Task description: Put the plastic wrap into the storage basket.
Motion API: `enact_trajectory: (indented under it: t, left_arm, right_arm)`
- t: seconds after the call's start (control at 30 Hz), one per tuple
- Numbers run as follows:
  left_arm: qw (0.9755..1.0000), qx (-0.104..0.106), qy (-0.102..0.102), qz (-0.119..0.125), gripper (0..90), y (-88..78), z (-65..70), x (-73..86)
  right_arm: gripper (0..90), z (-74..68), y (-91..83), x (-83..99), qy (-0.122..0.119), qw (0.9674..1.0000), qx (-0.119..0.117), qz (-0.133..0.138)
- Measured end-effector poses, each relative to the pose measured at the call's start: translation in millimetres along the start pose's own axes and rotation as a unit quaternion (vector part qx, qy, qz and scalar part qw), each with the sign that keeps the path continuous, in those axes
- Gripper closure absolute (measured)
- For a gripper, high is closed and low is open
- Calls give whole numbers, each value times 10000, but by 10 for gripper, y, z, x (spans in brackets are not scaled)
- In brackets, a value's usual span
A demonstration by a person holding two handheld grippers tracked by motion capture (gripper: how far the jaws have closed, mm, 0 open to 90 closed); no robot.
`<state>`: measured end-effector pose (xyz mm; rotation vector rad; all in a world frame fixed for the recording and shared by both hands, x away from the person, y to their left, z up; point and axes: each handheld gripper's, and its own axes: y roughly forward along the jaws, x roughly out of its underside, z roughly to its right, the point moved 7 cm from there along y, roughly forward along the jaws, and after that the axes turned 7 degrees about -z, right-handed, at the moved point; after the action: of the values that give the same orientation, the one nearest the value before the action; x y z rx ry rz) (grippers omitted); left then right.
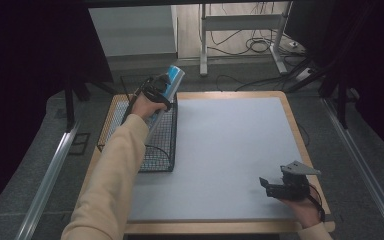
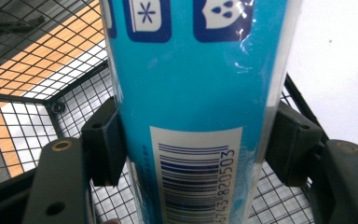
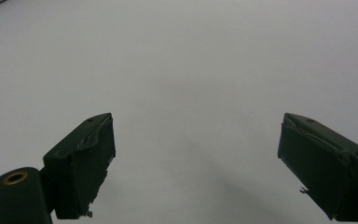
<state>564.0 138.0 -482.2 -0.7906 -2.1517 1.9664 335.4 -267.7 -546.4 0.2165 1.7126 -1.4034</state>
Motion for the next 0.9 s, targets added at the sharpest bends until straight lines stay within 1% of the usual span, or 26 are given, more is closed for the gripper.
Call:
enact_trajectory:
  t: [0.17, 0.3, 0.33, 0.43, 0.47, 0.6, 0.67, 0.83, 0.9]
  left_arm:
    - [9998, -61, -14, -189, 321, 70, -18, -32]
    - [9996, -113, 35, -272, 321, 120, -22, -46]
    - [9995, -110, 80, -281, 321, 131, -16, -53]
    - [9994, -127, 57, -332, 321, 135, -6, -70]
    - [9993, -137, 85, -332, 321, 134, -12, -74]
    - [9994, -128, 55, -313, 320, 136, -6, -69]
    - [9994, -141, 92, -297, 319, 135, -13, -63]
    - [9996, -144, 105, -213, 316, 134, -3, -53]
    - [9995, -192, 140, -190, 302, 117, -13, -47]
  right_arm:
    - [111, -5, -9, 5, 12, 10000, -22, 5]
    - [111, 5, -9, 10, 10, 10000, -21, 14]
    - [111, 10, -11, 16, 16, 10000, -8, 6]
    - [111, 13, -14, 22, 24, 10000, -3, 3]
    - [111, 13, -14, 22, 24, 10000, -3, 3]
    - [111, 7, -22, 25, 25, 10000, -5, 6]
    - [111, 5, -22, 27, 18, 10000, -1, -2]
    - [111, 0, -21, 27, 16, 10000, -7, -4]
    - [112, -1, -19, 28, 11, 10000, -2, -7]
